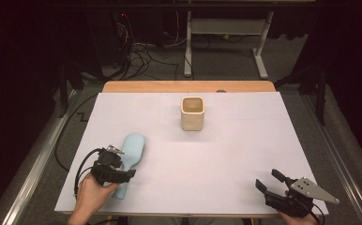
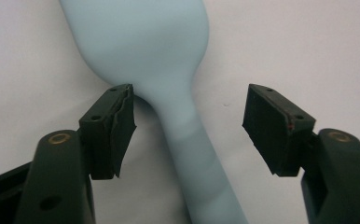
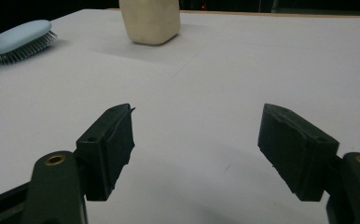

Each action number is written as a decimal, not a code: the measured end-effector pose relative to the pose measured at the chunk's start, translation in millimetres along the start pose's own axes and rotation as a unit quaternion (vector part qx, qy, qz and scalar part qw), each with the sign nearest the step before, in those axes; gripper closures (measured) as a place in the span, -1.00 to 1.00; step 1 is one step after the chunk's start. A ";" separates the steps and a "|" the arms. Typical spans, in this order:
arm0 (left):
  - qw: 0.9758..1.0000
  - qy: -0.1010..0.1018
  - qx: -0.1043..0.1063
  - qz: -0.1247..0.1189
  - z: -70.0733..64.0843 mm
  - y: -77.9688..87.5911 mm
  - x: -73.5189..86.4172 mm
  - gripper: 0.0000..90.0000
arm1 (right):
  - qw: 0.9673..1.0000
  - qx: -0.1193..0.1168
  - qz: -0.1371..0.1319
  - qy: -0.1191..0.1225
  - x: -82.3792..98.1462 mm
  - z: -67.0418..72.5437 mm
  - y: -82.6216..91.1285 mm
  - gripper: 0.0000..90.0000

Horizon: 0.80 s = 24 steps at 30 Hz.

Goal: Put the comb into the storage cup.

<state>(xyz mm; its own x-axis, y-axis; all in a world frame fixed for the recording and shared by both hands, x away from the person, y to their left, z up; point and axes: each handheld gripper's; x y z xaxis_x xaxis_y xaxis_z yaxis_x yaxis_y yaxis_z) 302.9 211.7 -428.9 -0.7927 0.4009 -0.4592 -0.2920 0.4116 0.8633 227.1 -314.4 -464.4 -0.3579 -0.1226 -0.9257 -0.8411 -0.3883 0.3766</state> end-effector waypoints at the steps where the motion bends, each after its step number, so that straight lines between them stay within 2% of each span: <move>1: 1.000 0.001 0.000 0.004 1.0 -0.6 0.0 -0.26 | 1.000 0.000 0.000 0.000 0.0 0.0 0.0 -0.39; 14: 0.999 0.029 -0.005 0.024 7.9 -12.6 -4.2 -0.29 | 1.000 0.000 0.000 0.001 -0.1 0.0 -0.1 -0.39; 24: 0.999 0.037 -0.008 0.034 8.9 -17.9 -7.1 -0.27 | 1.000 0.000 -0.001 0.000 -0.2 0.1 0.1 -0.39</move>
<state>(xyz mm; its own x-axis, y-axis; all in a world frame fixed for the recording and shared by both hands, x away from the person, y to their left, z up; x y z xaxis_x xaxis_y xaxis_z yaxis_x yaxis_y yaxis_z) 318.5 208.8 -443.0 -0.8479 0.3656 -0.3839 -0.2443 0.3732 0.8950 227.1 -314.3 -464.2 -0.3568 -0.1221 -0.9262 -0.8416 -0.3883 0.3754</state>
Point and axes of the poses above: each handheld gripper's, and its own axes: y roughly backward along the jaws, x roughly out of its underside, z roughly to its left, and after that the axes turned 6 degrees about x, right-handed
